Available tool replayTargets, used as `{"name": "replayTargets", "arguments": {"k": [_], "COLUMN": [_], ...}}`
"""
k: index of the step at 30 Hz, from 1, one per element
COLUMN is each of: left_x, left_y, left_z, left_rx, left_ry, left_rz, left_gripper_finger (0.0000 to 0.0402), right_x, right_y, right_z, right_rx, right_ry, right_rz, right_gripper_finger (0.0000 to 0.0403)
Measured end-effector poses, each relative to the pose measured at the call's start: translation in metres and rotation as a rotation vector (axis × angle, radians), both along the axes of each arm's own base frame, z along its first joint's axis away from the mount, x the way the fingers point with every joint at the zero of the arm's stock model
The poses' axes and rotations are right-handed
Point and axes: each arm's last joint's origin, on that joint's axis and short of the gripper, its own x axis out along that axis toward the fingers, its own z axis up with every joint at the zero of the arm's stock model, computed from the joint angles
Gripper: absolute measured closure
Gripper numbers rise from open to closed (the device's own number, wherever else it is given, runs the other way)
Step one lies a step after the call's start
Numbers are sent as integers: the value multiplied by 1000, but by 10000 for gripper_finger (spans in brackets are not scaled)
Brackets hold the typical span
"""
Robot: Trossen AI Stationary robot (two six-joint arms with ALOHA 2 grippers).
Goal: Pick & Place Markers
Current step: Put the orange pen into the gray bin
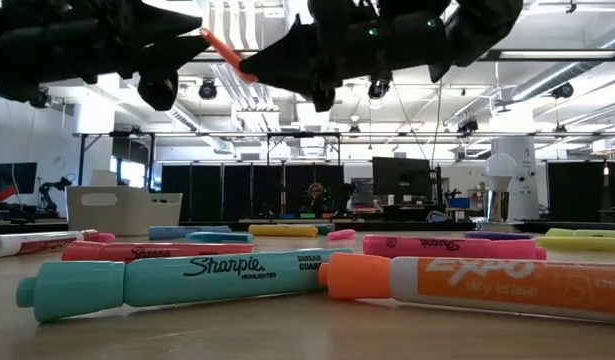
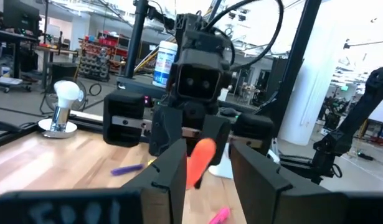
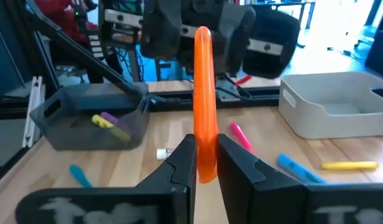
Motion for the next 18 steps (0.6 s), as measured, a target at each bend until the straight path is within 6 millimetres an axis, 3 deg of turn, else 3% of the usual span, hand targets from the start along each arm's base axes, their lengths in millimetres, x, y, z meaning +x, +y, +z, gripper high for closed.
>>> {"name": "replayTargets", "arguments": {"k": [6,15,18], "left_x": [4,4,4], "left_y": [-1,0,0], "left_z": [-1,2,2], "left_rx": [22,38,38], "left_ry": [14,-16,-16], "left_rz": [6,35,34], "left_gripper_finger": [288,379,380], "right_x": [7,7,7], "right_y": [0,0,0], "right_z": [5,4,4], "right_rx": [-12,-17,-13], "right_ry": [-24,-19,-18], "right_rz": [1,0,-1], "right_gripper_finger": [358,358,358]}}
